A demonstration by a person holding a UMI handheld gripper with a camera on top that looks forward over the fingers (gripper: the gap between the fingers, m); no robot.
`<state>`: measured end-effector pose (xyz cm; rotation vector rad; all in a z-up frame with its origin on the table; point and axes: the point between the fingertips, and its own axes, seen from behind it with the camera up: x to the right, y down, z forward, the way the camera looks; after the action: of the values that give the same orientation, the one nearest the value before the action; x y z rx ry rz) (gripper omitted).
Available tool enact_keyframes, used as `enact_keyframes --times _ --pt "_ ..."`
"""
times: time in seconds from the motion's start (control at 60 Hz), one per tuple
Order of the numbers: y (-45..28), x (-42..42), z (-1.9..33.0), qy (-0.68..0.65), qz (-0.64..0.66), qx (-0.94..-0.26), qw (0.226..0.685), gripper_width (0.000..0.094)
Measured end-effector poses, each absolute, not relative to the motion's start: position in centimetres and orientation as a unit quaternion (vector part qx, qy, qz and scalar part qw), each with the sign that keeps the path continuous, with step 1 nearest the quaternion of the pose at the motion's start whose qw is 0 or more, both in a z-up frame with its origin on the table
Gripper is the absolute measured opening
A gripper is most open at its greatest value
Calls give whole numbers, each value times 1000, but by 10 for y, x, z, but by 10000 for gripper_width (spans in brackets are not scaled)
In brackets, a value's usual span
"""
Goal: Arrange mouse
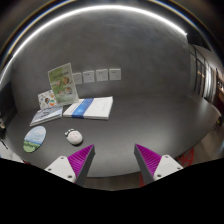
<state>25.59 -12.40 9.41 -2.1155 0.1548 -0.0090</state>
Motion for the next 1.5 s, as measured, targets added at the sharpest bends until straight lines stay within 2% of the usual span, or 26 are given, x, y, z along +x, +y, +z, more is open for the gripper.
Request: enact_keyframes --times 0.35,0.617,0.783,0.8,0.817,1.1,1.183,1.383,1.5 --pt "-108 204 67 67 8 -877 475 829" --pt "-51 120 10 12 33 -886 462 830" --pt "-15 100 -17 -27 13 -895 446 829" --pt "-10 97 -15 -26 17 -894 448 859" --pt "-6 96 -15 -24 21 -893 449 815" --pt "52 107 -15 -13 23 -899 436 824" --pt "62 112 -14 -3 17 -899 437 553" --pt "62 116 -8 42 7 -895 444 416" --pt "50 88 45 69 -14 -864 498 415"
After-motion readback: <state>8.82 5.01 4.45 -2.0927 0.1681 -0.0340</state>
